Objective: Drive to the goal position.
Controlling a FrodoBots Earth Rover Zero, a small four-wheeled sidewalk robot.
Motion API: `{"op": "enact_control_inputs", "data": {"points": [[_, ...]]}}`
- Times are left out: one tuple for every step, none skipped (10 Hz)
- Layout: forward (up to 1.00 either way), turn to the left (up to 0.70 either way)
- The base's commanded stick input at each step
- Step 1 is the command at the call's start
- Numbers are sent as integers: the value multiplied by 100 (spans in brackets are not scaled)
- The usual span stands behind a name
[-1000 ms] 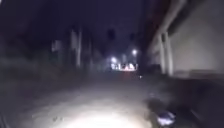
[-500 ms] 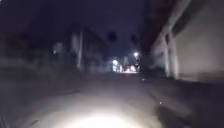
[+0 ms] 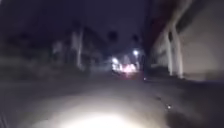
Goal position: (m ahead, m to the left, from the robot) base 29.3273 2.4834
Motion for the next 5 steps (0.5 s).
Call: {"op": "enact_control_inputs", "data": {"points": [[70, -35], [70, -35], [70, -35], [70, -22], [70, 0]]}}
